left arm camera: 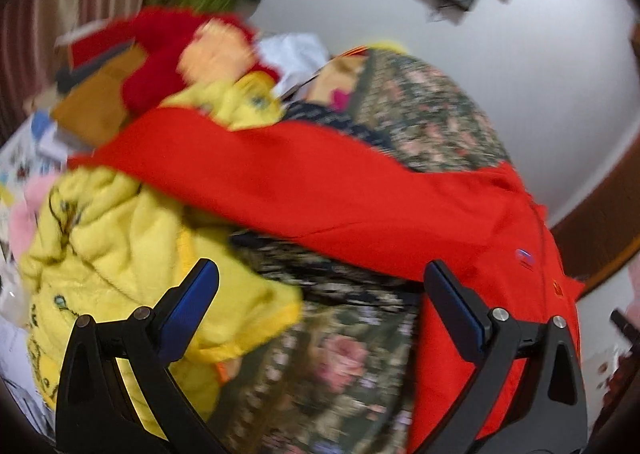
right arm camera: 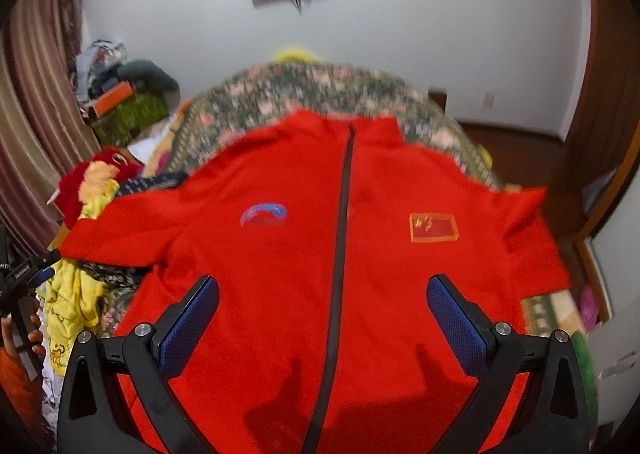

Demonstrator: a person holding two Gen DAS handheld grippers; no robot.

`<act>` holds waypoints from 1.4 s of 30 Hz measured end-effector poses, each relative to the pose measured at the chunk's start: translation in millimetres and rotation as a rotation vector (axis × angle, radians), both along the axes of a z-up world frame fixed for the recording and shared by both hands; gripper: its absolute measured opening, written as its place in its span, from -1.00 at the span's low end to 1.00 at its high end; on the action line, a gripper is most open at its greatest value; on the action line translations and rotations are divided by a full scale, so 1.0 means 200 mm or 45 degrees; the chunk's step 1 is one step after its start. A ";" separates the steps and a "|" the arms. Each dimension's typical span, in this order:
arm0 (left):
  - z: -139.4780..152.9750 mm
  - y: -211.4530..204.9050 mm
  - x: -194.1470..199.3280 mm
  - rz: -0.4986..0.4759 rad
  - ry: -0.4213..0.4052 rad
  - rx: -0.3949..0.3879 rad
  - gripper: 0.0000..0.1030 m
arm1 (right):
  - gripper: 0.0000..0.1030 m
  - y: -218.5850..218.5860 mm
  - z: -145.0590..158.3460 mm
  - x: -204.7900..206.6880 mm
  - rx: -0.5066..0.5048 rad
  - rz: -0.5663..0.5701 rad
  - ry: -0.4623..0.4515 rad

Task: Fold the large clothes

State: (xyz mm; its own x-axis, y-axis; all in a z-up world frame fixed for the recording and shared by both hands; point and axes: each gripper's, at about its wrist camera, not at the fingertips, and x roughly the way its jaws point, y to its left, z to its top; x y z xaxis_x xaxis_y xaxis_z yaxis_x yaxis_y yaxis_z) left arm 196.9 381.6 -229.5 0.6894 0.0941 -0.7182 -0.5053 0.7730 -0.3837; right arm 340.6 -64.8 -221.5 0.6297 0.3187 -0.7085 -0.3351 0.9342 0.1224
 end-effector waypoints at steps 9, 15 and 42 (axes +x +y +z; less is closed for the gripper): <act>-0.25 0.40 0.00 0.107 -0.083 -0.312 0.85 | 1.00 0.00 -0.25 0.19 0.058 -0.039 0.194; -0.29 0.59 0.08 0.190 -0.174 -0.421 0.33 | 1.00 0.00 -0.28 0.20 0.070 -0.035 0.223; 0.98 -0.40 0.94 -0.075 -0.141 0.765 -0.93 | 1.00 -0.36 -0.03 0.14 0.191 -0.048 0.117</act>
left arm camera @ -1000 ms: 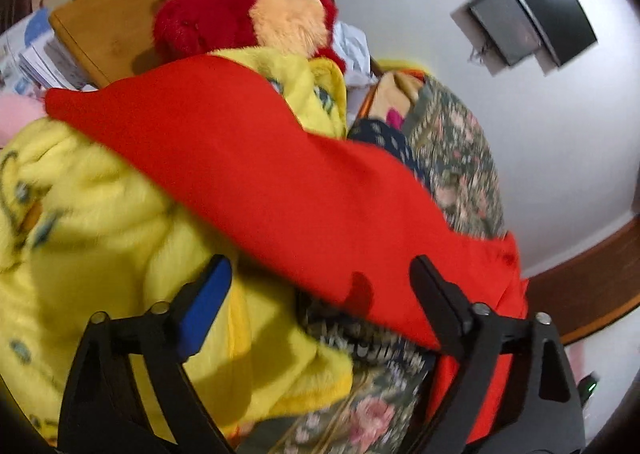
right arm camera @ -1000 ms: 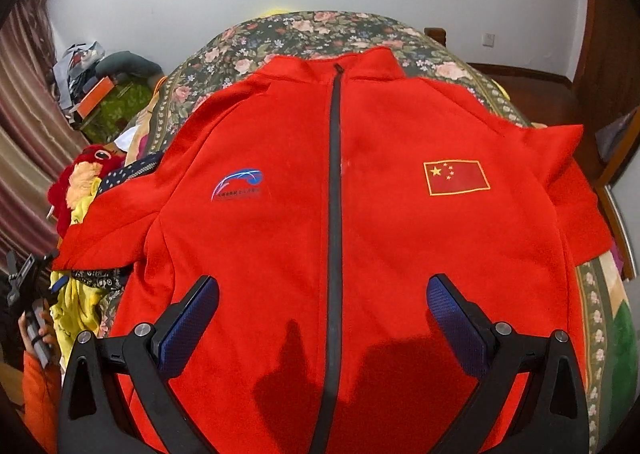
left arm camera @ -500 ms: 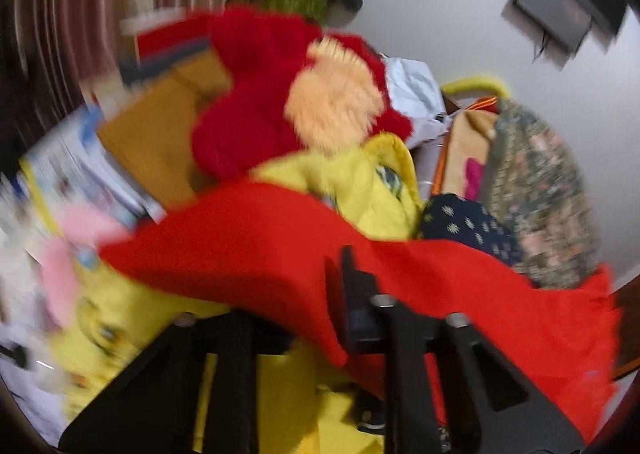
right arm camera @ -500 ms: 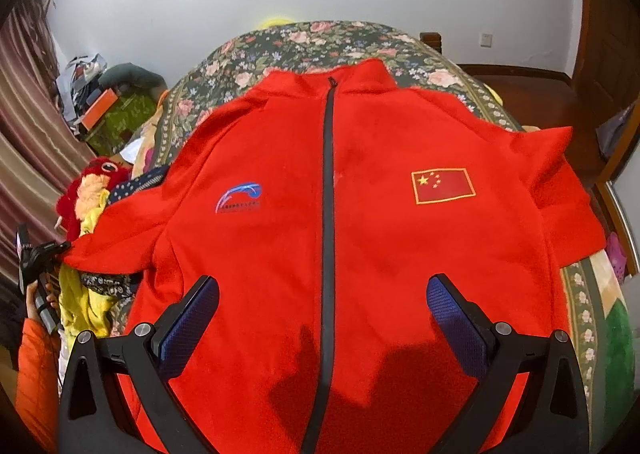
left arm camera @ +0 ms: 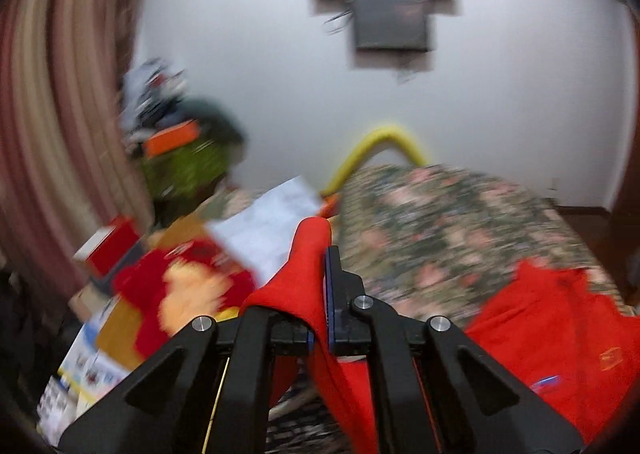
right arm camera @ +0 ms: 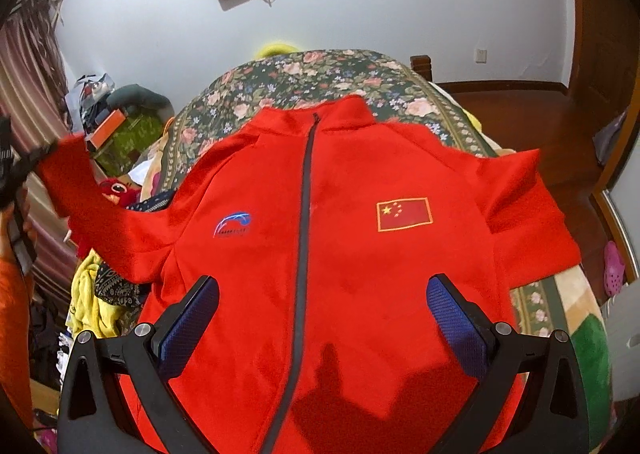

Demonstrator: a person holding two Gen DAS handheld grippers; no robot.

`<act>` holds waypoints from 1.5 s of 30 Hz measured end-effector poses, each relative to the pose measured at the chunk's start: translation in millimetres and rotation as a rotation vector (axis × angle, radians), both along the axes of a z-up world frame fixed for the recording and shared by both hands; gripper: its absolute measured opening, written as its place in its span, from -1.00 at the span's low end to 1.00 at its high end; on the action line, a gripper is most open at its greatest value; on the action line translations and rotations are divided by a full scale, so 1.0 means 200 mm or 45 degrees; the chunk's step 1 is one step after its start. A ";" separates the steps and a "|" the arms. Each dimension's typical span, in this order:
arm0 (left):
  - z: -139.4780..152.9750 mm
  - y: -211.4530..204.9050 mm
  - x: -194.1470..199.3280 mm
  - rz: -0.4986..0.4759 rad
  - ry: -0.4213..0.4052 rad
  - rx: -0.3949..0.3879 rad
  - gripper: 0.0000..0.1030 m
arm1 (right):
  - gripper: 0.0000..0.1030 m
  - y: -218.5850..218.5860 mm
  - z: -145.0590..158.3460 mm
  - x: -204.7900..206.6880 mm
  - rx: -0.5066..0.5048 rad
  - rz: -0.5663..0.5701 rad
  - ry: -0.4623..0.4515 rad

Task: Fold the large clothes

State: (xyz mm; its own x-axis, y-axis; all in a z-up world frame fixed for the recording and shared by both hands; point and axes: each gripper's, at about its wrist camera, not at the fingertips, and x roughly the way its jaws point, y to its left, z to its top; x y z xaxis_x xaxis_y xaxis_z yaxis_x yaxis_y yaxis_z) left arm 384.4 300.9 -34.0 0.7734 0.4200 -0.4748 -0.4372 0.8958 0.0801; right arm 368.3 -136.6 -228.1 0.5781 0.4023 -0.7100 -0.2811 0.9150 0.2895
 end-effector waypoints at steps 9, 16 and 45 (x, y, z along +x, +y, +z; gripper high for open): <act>-0.20 -0.92 0.38 -0.448 0.137 0.049 -0.93 | 1.00 -0.14 -0.01 0.03 -0.004 0.031 -0.003; -0.78 -1.42 0.47 -0.700 0.477 0.007 -0.93 | 1.00 -0.28 -0.09 0.05 -0.005 0.007 0.052; -0.85 -0.62 -0.11 -0.423 0.554 -0.156 0.75 | 1.00 0.53 0.02 0.02 -0.346 0.445 -0.085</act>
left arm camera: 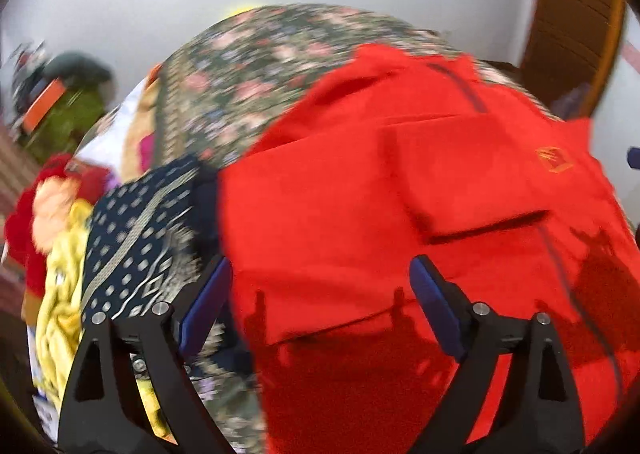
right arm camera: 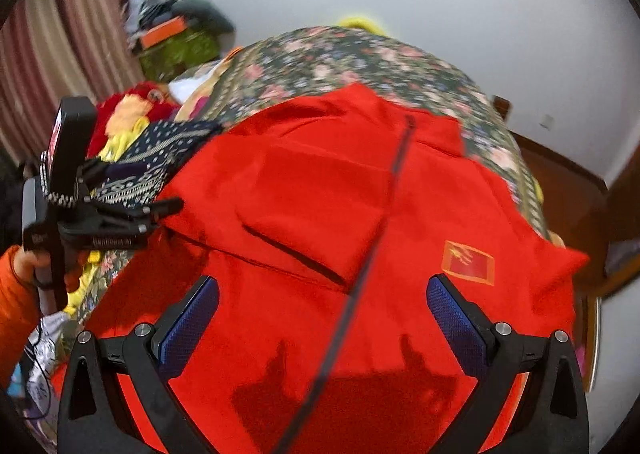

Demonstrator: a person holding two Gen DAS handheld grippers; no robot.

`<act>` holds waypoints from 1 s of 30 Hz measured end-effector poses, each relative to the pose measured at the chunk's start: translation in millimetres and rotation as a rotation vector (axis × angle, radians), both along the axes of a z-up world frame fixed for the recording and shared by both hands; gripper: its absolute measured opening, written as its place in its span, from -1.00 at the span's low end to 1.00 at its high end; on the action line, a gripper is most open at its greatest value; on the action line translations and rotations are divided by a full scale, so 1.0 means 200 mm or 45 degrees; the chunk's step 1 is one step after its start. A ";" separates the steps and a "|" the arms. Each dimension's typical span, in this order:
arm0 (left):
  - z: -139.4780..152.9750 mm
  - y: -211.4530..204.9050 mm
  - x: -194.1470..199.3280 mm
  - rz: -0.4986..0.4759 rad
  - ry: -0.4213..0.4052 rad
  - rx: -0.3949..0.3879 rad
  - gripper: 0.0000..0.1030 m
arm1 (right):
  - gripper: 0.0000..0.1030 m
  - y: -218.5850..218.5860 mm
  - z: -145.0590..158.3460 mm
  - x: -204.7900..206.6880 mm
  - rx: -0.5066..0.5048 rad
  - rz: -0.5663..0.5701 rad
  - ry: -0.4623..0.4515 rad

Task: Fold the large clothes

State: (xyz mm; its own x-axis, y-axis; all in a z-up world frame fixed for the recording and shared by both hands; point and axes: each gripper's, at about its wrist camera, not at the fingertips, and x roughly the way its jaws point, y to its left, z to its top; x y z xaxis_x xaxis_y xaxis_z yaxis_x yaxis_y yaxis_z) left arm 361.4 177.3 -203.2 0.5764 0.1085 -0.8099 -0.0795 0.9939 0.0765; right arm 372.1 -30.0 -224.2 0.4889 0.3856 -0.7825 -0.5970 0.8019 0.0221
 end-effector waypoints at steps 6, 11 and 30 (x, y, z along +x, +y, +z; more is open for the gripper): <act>-0.19 0.24 0.03 0.142 0.064 -0.016 0.75 | 0.99 0.34 -0.16 0.10 -0.103 0.123 0.018; -0.35 0.29 0.03 0.171 0.118 -0.036 0.75 | 0.75 0.54 -0.34 0.20 -0.219 0.165 0.009; -0.47 0.27 0.03 0.203 0.105 -0.025 0.86 | -0.80 0.45 -0.26 0.29 -0.045 0.062 -0.142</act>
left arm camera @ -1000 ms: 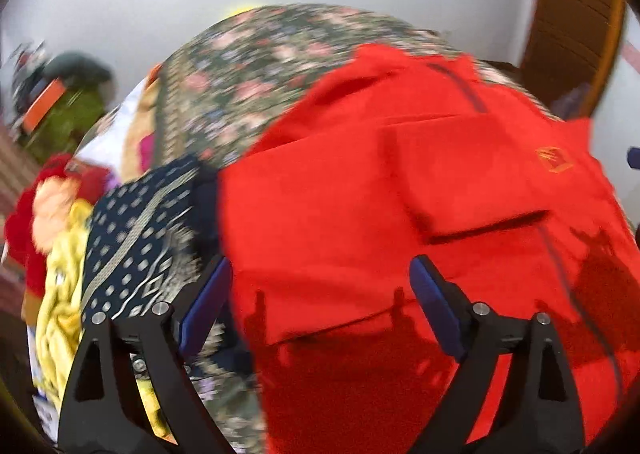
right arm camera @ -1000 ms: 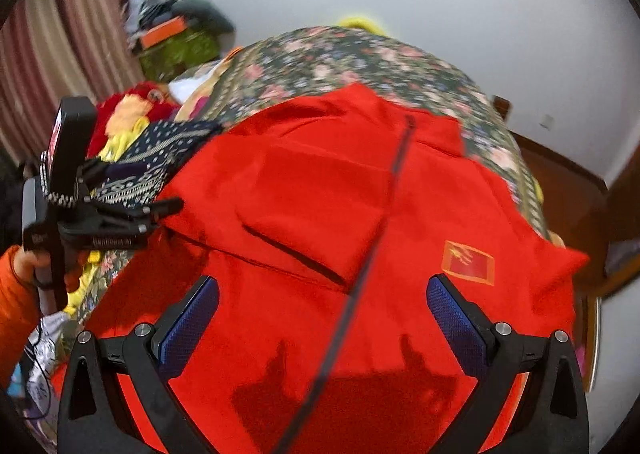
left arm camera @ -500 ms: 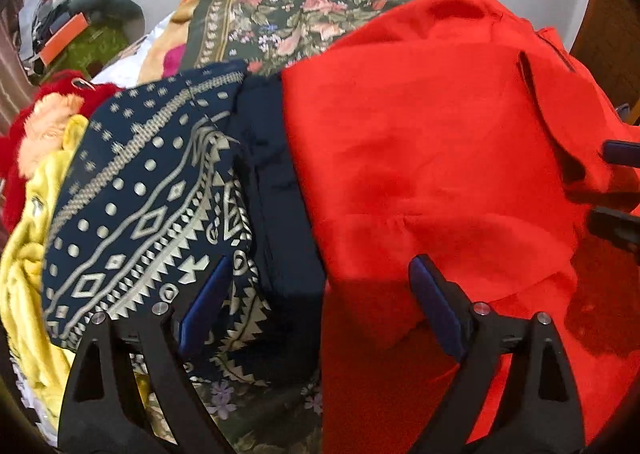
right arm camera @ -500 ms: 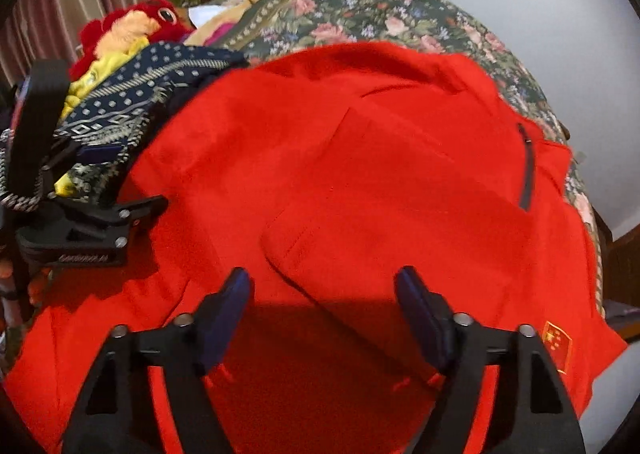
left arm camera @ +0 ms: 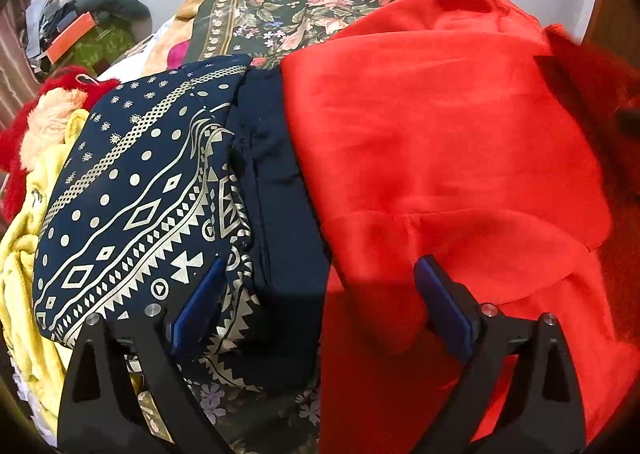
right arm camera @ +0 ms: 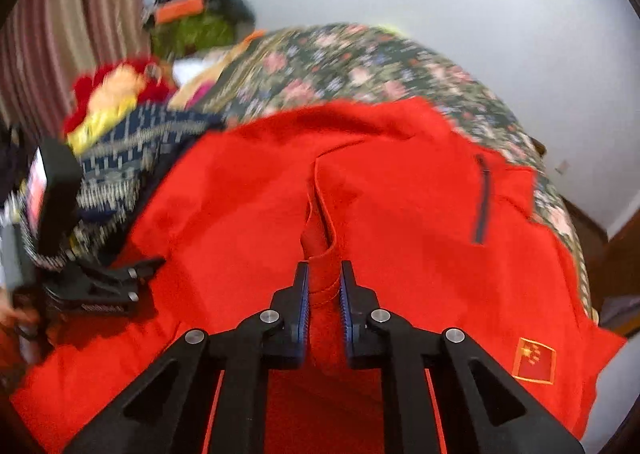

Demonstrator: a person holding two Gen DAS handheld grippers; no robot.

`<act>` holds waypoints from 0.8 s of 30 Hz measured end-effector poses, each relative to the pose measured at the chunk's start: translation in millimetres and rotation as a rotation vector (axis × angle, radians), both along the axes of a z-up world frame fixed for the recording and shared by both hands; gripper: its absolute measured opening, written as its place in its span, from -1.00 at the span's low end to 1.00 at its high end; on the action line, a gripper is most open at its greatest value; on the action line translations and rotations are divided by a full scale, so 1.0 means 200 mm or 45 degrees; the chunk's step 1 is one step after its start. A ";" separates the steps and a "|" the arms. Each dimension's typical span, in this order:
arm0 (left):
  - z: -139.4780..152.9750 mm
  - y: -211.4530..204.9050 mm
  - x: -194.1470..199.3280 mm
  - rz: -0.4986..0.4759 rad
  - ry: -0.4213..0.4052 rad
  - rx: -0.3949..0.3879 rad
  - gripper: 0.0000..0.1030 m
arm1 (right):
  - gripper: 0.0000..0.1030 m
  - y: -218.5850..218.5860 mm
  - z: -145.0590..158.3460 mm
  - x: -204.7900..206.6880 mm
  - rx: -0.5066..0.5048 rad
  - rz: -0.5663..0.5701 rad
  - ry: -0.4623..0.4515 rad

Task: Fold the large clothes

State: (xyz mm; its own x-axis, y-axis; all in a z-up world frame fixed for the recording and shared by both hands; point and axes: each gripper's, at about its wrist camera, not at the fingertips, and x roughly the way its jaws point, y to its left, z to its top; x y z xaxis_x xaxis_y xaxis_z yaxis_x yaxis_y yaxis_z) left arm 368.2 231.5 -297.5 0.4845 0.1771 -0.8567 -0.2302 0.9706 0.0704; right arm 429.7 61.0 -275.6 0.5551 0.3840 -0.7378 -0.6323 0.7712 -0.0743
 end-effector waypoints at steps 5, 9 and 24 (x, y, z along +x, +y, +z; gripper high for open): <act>0.00 0.00 0.00 0.024 0.010 0.002 0.87 | -0.81 -0.32 0.20 -0.01 0.164 -0.142 -0.029; -0.01 0.00 0.00 0.046 0.014 0.004 0.91 | -0.81 -0.59 0.27 0.00 0.233 -0.260 -0.018; -0.02 0.00 0.01 0.093 0.043 0.032 0.99 | -0.80 -1.10 -0.17 0.15 0.038 -0.499 0.197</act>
